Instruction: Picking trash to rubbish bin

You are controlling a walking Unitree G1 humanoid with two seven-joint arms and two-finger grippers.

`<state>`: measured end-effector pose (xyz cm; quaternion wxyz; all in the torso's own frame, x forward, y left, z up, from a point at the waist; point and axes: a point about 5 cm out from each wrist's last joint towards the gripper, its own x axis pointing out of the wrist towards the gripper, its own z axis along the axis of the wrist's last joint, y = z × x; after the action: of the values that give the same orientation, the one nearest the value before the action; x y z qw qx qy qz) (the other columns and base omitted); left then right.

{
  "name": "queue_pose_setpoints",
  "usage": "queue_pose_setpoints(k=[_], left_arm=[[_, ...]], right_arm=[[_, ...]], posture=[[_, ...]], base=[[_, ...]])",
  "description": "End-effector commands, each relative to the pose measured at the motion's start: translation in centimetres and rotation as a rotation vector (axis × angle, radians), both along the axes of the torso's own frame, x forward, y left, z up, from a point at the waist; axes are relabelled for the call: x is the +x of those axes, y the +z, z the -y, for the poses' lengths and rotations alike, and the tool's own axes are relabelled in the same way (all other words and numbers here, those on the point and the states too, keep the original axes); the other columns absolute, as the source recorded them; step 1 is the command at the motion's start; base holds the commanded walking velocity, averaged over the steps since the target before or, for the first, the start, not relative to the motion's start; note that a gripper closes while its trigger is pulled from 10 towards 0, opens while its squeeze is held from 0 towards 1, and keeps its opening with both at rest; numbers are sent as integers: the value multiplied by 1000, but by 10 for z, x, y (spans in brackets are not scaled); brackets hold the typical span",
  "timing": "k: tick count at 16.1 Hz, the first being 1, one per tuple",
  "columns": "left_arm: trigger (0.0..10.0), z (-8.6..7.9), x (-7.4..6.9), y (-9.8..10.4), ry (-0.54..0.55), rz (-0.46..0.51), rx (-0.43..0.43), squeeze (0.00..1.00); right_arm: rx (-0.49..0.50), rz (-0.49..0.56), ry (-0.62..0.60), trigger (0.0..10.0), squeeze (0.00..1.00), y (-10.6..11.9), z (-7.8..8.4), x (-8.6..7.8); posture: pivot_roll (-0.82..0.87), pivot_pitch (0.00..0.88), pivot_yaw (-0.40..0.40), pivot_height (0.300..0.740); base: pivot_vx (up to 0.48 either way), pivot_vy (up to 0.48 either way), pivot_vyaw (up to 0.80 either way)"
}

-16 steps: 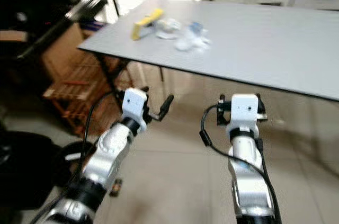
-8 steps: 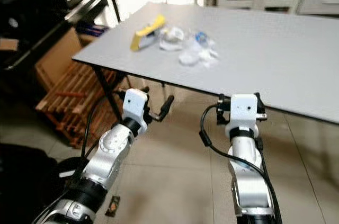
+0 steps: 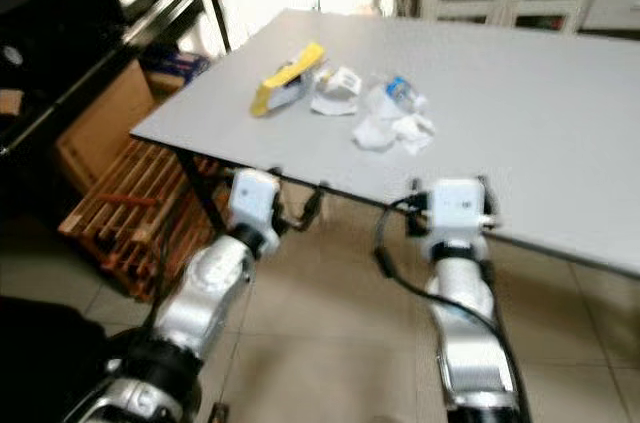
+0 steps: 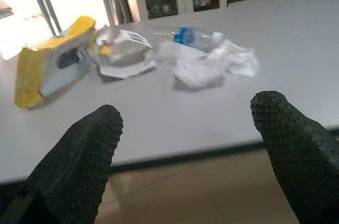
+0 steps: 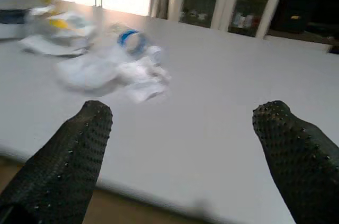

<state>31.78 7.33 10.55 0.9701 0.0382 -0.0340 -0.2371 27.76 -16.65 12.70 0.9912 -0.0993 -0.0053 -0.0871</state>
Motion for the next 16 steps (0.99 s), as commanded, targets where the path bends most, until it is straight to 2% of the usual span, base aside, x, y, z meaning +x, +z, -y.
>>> queue_pose_setpoints(k=[1,7,16], left_arm=[[10000,-12,4,4,31,18,20,0],[10000,-12,5,5,37,15,22,0],[10000,-10,5,3,47,12,23,0]], right_arm=[[13,21,31,10000,0,5,-10,2],[18,16,47,10000,0,4,-14,4],[48,-6,64,10000,0,1,-16,6]], posture=[[-101,51,65,740],[-97,43,67,740],[-95,43,57,740]], base=[[480,0,0],[444,0,0],[0,0,0]])
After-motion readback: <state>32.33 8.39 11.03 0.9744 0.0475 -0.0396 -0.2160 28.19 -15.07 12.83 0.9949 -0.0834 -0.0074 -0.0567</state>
